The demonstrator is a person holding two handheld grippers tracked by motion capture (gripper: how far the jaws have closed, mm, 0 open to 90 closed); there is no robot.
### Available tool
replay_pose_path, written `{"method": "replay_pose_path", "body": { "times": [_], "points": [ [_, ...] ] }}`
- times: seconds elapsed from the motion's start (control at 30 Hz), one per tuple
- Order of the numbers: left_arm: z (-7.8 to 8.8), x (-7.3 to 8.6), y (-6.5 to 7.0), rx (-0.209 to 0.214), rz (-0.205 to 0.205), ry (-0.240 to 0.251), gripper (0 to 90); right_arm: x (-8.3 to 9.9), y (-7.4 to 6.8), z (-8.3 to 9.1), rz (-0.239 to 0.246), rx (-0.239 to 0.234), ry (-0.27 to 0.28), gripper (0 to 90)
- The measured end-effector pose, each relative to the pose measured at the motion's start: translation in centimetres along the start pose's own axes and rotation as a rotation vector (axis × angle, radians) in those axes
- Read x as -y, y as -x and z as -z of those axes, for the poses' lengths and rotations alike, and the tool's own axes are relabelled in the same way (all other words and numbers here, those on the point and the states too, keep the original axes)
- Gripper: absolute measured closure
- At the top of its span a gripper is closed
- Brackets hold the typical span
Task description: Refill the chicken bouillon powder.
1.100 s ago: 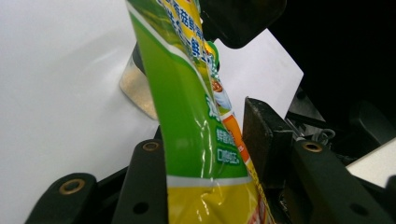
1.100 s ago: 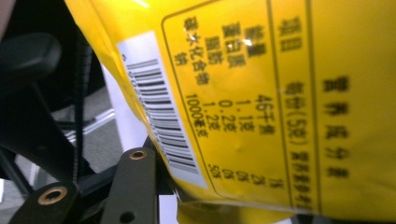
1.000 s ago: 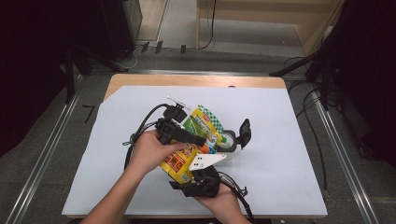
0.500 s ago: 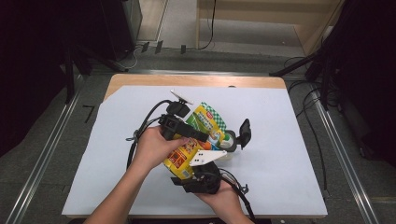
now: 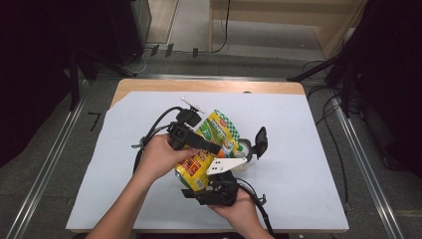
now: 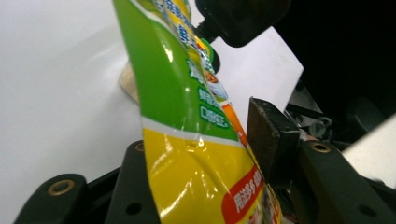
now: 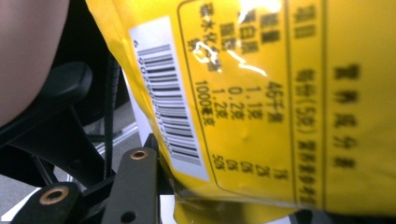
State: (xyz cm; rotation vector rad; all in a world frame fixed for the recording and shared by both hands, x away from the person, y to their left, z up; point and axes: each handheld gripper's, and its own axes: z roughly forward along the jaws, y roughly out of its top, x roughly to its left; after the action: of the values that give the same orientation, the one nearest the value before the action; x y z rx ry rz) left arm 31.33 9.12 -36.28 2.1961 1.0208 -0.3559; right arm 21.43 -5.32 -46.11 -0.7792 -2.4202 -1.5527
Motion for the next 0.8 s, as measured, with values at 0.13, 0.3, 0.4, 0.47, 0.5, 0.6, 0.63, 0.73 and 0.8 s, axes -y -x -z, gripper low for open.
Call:
{"method": "replay_pose_path", "body": {
  "times": [0.13,0.3,0.4,0.47,0.5,0.6,0.63,0.73,0.8],
  "points": [
    [-0.07,-0.02,0.13,-0.019,0.016,0.018,62.6,-0.11,-0.13,-0.10,0.014,0.021,-0.013,56.2],
    [-0.26,0.00,0.32,-0.047,0.032,0.028,63.7,-0.15,-0.31,-0.35,0.040,0.072,-0.031,53.7],
    [-0.46,-0.03,0.51,-0.063,0.035,0.021,63.9,-0.13,-0.35,-0.52,0.045,0.102,-0.051,55.6],
    [-0.57,-0.04,0.61,-0.069,0.034,0.018,64.0,-0.11,-0.30,-0.60,0.043,0.106,-0.060,56.4],
    [-0.60,-0.05,0.64,-0.066,0.030,0.019,63.9,-0.10,-0.29,-0.62,0.035,0.101,-0.062,57.5],
    [-0.43,-0.11,0.62,-0.045,0.026,0.027,62.4,-0.11,-0.14,-0.53,0.017,0.078,-0.050,60.2],
    [-0.35,-0.10,0.63,-0.040,0.032,0.037,61.7,-0.13,-0.08,-0.45,0.015,0.073,-0.045,60.4],
    [-0.15,-0.11,0.51,-0.029,0.032,0.041,60.7,-0.24,-0.04,-0.20,0.012,0.063,-0.029,60.5],
    [-0.08,-0.10,0.45,-0.020,0.031,0.038,59.5,-0.26,0.00,-0.11,0.006,0.054,-0.018,60.5]
  ]
}}
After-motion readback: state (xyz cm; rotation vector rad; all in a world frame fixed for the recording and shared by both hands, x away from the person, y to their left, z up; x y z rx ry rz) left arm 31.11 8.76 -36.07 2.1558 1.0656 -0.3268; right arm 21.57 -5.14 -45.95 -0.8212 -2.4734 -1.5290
